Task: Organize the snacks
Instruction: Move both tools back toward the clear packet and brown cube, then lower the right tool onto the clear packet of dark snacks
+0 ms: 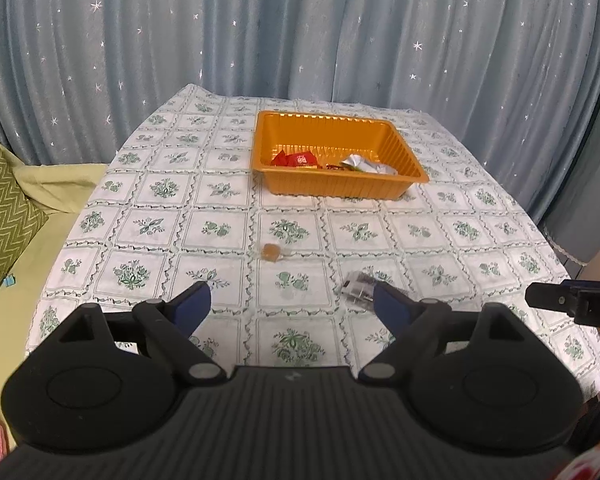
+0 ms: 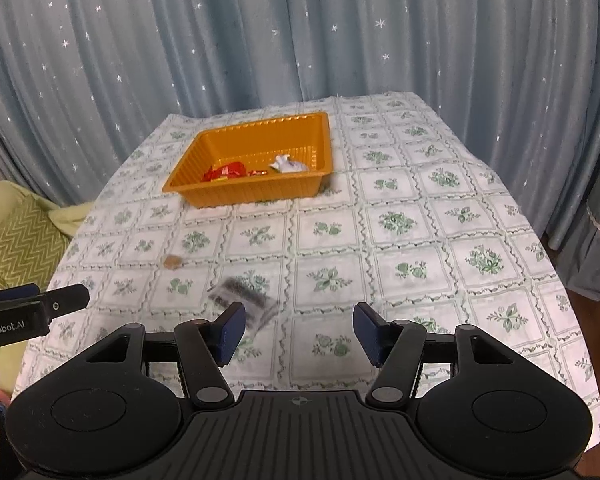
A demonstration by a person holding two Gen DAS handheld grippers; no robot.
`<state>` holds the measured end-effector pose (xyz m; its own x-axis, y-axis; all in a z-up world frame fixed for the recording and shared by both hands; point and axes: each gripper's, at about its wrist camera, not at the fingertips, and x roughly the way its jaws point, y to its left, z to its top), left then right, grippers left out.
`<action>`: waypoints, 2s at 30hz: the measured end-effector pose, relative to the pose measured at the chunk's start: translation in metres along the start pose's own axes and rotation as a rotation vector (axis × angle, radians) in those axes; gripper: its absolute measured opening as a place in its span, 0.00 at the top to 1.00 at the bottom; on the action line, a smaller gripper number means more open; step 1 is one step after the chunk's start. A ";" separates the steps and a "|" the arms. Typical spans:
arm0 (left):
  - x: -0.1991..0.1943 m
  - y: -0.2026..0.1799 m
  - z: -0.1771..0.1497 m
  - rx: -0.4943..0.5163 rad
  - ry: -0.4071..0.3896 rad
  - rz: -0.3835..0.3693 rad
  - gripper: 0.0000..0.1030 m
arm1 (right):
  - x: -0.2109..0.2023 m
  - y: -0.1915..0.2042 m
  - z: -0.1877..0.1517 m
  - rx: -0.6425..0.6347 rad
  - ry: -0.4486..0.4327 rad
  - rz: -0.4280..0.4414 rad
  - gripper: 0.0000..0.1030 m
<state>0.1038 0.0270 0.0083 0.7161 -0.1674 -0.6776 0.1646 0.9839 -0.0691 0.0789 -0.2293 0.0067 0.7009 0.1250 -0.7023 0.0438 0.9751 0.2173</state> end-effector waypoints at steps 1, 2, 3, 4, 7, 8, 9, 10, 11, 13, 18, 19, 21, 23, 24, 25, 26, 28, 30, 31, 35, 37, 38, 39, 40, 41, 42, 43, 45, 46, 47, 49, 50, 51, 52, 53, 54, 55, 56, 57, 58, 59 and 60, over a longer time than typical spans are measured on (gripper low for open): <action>0.000 0.001 -0.001 -0.001 0.003 0.000 0.15 | 0.001 0.000 -0.002 -0.001 0.004 0.000 0.42; 0.001 0.001 -0.002 0.000 0.006 0.000 0.15 | 0.002 0.000 -0.003 -0.004 0.009 0.000 0.42; 0.002 0.001 -0.003 0.001 0.008 0.000 0.15 | 0.003 0.000 -0.004 -0.007 0.013 0.000 0.42; 0.002 0.002 -0.004 0.003 0.010 0.002 0.15 | 0.004 0.001 -0.006 -0.011 0.016 -0.001 0.42; 0.005 0.003 -0.005 0.005 0.019 0.004 0.15 | 0.006 0.001 -0.007 -0.014 0.025 0.000 0.42; 0.006 0.003 -0.006 0.004 0.021 0.004 0.15 | 0.008 0.001 -0.008 -0.015 0.027 -0.001 0.42; 0.007 0.003 -0.006 0.004 0.024 0.006 0.15 | 0.009 0.001 -0.008 -0.017 0.029 -0.001 0.42; 0.008 0.004 -0.006 0.005 0.026 0.007 0.15 | 0.010 0.001 -0.008 -0.019 0.031 -0.001 0.42; 0.009 0.004 -0.006 0.005 0.026 0.006 0.15 | 0.012 0.001 -0.007 -0.020 0.033 0.000 0.42; 0.011 0.005 -0.005 0.007 0.029 0.007 0.15 | 0.015 0.001 -0.007 -0.023 0.037 0.003 0.42; 0.019 0.007 -0.004 0.016 0.033 0.013 0.15 | 0.027 0.003 -0.007 -0.043 0.047 0.011 0.42; 0.022 0.008 -0.003 0.018 0.034 0.013 0.15 | 0.031 0.003 -0.006 -0.048 0.050 0.017 0.42; 0.026 0.009 -0.003 0.023 0.036 0.016 0.15 | 0.038 0.003 -0.006 -0.059 0.056 0.026 0.42; 0.033 0.011 -0.002 0.030 0.043 0.023 0.15 | 0.044 0.003 -0.005 -0.067 0.058 0.040 0.42; 0.036 0.012 -0.002 0.032 0.045 0.024 0.15 | 0.048 0.004 -0.004 -0.073 0.058 0.051 0.42; 0.040 0.013 -0.002 0.035 0.049 0.024 0.15 | 0.052 0.004 -0.004 -0.083 0.060 0.062 0.42; 0.043 0.014 -0.001 0.037 0.052 0.025 0.15 | 0.057 0.006 -0.003 -0.098 0.062 0.075 0.42; 0.052 0.016 0.000 0.038 0.056 0.024 0.15 | 0.068 0.009 -0.002 -0.135 0.064 0.098 0.42; 0.060 0.018 0.002 0.039 0.061 0.022 0.15 | 0.081 0.013 -0.001 -0.180 0.075 0.121 0.42; 0.063 0.019 0.002 0.041 0.063 0.022 0.15 | 0.087 0.015 -0.001 -0.200 0.079 0.131 0.42; 0.080 0.021 0.003 0.052 0.076 0.014 0.15 | 0.112 0.022 0.001 -0.279 0.096 0.201 0.42; 0.088 0.021 0.004 0.062 0.081 0.014 0.15 | 0.124 0.028 0.000 -0.335 0.104 0.223 0.42; 0.091 0.020 0.004 0.065 0.084 0.013 0.15 | 0.131 0.031 0.000 -0.365 0.107 0.230 0.42; 0.094 0.021 0.004 0.070 0.086 0.010 0.15 | 0.137 0.034 0.000 -0.388 0.113 0.234 0.42; 0.098 0.021 0.005 0.081 0.086 0.008 0.15 | 0.144 0.035 0.000 -0.406 0.119 0.238 0.42; 0.101 0.021 0.005 0.095 0.087 0.008 0.15 | 0.150 0.037 0.001 -0.422 0.123 0.240 0.42; 0.104 0.022 0.006 0.102 0.091 0.009 0.15 | 0.156 0.038 0.002 -0.438 0.126 0.242 0.42; 0.108 0.023 0.006 0.108 0.096 0.008 0.15 | 0.161 0.039 0.003 -0.452 0.132 0.243 0.42; 0.114 0.025 0.008 0.118 0.101 0.007 0.16 | 0.173 0.042 0.003 -0.484 0.150 0.254 0.42; 0.116 0.026 0.008 0.120 0.101 0.009 0.16 | 0.179 0.044 0.002 -0.502 0.160 0.255 0.42; 0.118 0.027 0.009 0.122 0.102 0.008 0.16 | 0.183 0.045 0.001 -0.519 0.167 0.251 0.42; 0.122 0.029 0.010 0.122 0.103 0.005 0.16 | 0.191 0.047 0.000 -0.546 0.179 0.249 0.42; 0.124 0.030 0.010 0.124 0.103 0.005 0.16 | 0.195 0.048 0.000 -0.552 0.185 0.249 0.42; 0.126 0.031 0.011 0.126 0.104 0.004 0.16 | 0.198 0.049 0.000 -0.553 0.189 0.250 0.42; 0.127 0.032 0.011 0.125 0.104 0.003 0.16 | 0.200 0.049 0.001 -0.554 0.190 0.253 0.44; 0.128 0.033 0.011 0.122 0.105 0.001 0.16 | 0.202 0.050 0.001 -0.553 0.190 0.257 0.54; 0.129 0.033 0.011 0.118 0.107 -0.001 0.16 | 0.203 0.051 0.001 -0.552 0.193 0.263 0.56; 0.130 0.034 0.010 0.117 0.109 -0.001 0.16 | 0.204 0.052 0.001 -0.551 0.191 0.258 0.57; 0.132 0.034 0.010 0.118 0.110 -0.001 0.16 | 0.204 0.053 0.001 -0.553 0.192 0.256 0.59; 0.133 0.034 0.009 0.120 0.112 -0.001 0.16 | 0.203 0.054 0.001 -0.556 0.190 0.253 0.61; 0.134 0.034 0.009 0.123 0.113 -0.003 0.16 | 0.202 0.055 0.000 -0.558 0.189 0.249 0.62; 0.136 0.033 0.008 0.126 0.114 -0.004 0.16 | 0.201 0.054 -0.001 -0.553 0.187 0.247 0.63; 0.138 0.033 0.008 0.132 0.114 -0.005 0.17 | 0.199 0.053 -0.001 -0.538 0.183 0.250 0.63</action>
<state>0.2131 0.0357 -0.0815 0.6347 -0.1569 -0.7566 0.2614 0.9650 0.0192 0.2201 -0.1527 -0.1225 0.5082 0.3443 -0.7894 -0.5041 0.8621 0.0515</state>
